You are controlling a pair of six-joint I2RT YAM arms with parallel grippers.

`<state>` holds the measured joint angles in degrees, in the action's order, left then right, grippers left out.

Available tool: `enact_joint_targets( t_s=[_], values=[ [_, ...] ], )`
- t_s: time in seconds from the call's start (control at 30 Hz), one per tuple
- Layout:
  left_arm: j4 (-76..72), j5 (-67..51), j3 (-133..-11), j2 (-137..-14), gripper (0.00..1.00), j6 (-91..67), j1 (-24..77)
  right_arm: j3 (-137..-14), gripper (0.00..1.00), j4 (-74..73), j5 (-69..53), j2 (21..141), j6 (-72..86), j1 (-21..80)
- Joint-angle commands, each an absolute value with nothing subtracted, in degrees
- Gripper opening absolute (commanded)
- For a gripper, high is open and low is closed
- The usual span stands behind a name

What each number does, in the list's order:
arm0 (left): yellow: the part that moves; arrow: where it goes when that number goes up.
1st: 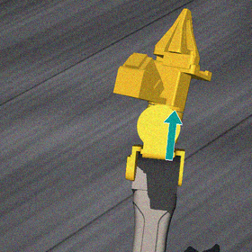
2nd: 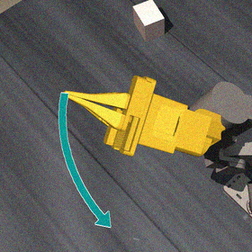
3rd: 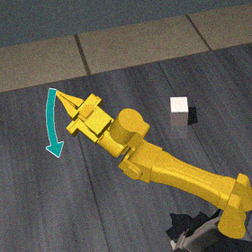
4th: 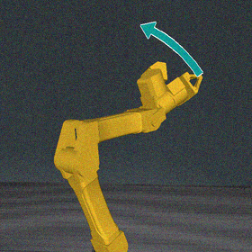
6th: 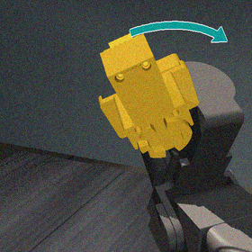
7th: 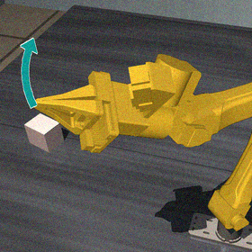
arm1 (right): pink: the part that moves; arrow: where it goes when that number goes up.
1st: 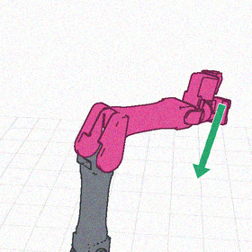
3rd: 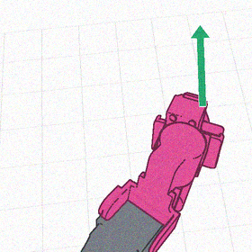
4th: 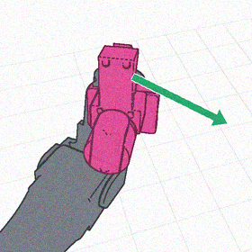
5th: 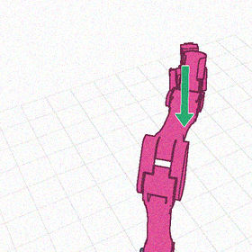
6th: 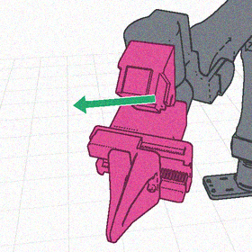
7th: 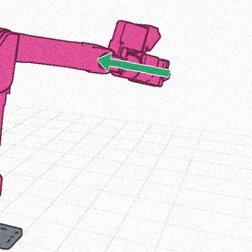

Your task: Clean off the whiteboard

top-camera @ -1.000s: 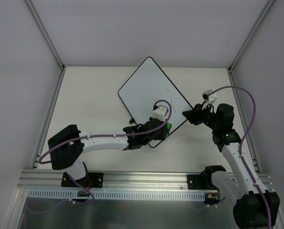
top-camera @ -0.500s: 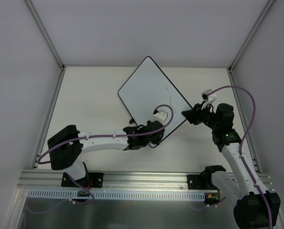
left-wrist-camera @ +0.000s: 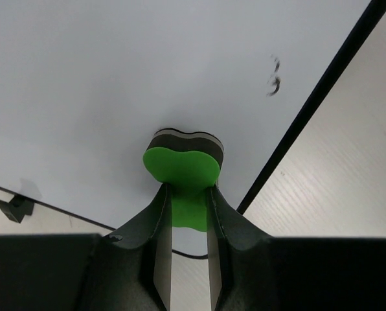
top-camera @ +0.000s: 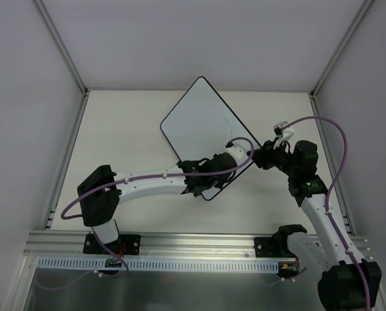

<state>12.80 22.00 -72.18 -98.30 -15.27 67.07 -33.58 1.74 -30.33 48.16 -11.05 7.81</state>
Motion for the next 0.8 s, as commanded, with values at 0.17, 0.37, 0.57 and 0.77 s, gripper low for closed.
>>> enact_joint_targets(
  t_s=[0.17,0.37,0.57,0.77],
  values=[
    [3.43,13.10,-79.80,-102.30,0.00,-8.53,66.27,-32.78,0.00,-4.83,-33.05,48.60,-22.59,10.64],
    [3.60,11.34,-82.00,-103.97,0.00,-7.30,66.27,-32.78,0.00,-5.01,-32.96,48.69,-22.59,10.72],
    [3.69,10.72,-82.62,-104.50,0.00,-4.84,66.27,-32.87,0.00,-4.92,-32.87,48.96,-22.76,10.72],
    [4.22,10.72,-84.64,-105.29,0.00,-1.94,65.83,-32.87,0.00,-4.92,-32.87,48.96,-22.68,10.63]
  ],
)
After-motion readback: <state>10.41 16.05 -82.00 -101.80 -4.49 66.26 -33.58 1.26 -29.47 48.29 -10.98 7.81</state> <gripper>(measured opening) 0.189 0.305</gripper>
